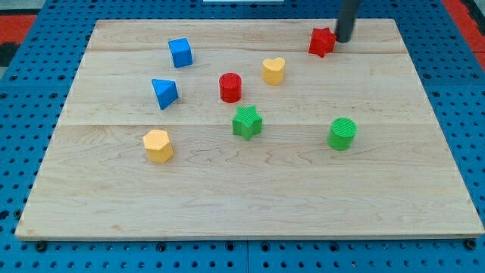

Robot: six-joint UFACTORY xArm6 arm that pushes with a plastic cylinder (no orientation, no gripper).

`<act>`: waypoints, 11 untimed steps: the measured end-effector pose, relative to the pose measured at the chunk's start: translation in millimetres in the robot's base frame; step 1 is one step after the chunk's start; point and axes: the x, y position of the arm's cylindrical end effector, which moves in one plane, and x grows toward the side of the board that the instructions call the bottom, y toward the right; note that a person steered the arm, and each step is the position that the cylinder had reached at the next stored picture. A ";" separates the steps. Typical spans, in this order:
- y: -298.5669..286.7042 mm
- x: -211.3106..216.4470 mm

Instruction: Move green circle towards top right

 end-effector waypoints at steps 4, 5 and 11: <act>-12.6 248.5; -40.3 203.3; -61.4 256.2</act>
